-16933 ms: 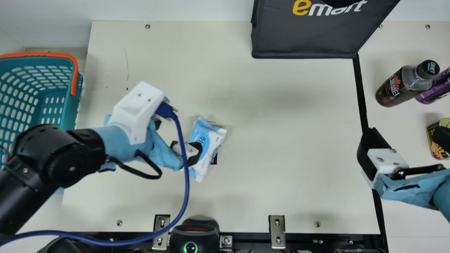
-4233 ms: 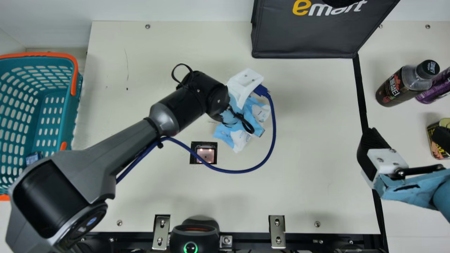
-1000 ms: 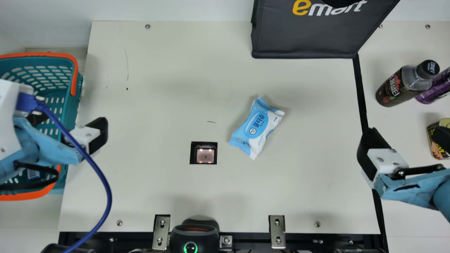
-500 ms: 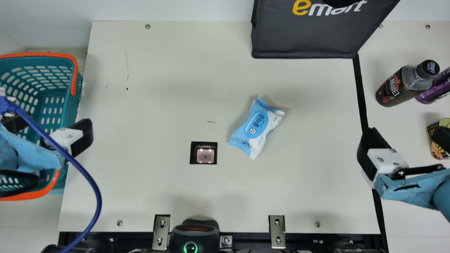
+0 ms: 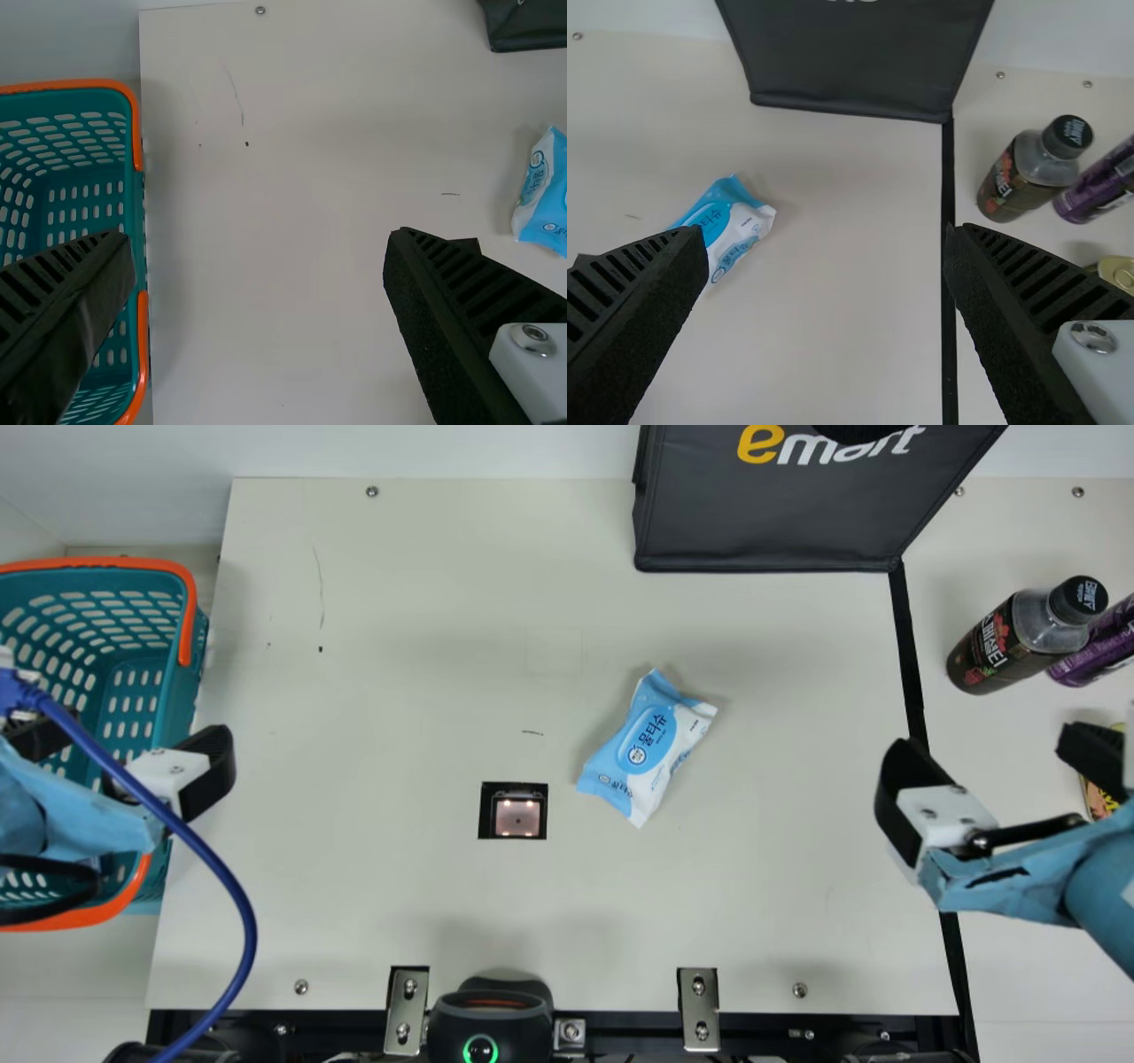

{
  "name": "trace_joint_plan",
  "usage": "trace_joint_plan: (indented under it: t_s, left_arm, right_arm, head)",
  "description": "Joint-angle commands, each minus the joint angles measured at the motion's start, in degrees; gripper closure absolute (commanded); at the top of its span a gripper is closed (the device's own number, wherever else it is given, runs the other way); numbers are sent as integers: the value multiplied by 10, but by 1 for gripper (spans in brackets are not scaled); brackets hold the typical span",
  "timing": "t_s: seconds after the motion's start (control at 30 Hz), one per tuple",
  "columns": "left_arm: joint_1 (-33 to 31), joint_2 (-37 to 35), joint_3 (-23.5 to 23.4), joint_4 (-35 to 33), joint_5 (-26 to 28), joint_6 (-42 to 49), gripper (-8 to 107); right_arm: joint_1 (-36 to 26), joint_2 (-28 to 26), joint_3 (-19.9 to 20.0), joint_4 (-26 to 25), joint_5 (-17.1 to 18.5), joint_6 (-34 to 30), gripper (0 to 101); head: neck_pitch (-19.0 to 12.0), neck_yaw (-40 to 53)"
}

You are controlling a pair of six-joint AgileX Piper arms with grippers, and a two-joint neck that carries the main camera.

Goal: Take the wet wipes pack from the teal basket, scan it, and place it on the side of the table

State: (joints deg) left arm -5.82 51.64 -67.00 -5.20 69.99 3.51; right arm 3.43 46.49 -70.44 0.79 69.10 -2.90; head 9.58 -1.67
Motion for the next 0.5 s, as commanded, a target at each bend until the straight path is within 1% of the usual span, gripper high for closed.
trace_joint_plan:
  t_s: [0.0, 0.23, 0.47]
  left_arm:
    - [0, 0, 0, 0, 0, 0, 9]
    - [0, 0, 0, 0, 0, 0, 9]
    - [0, 0, 0, 0, 0, 0, 9]
  right_arm:
    - [7, 11, -1, 4, 0, -10, 6]
    - [33, 54, 3, 21, -4, -34, 6]
    - [67, 98, 17, 34, -16, -41, 6]
  head:
    - [-17, 1]
    - [-17, 1]
    - [-17, 1]
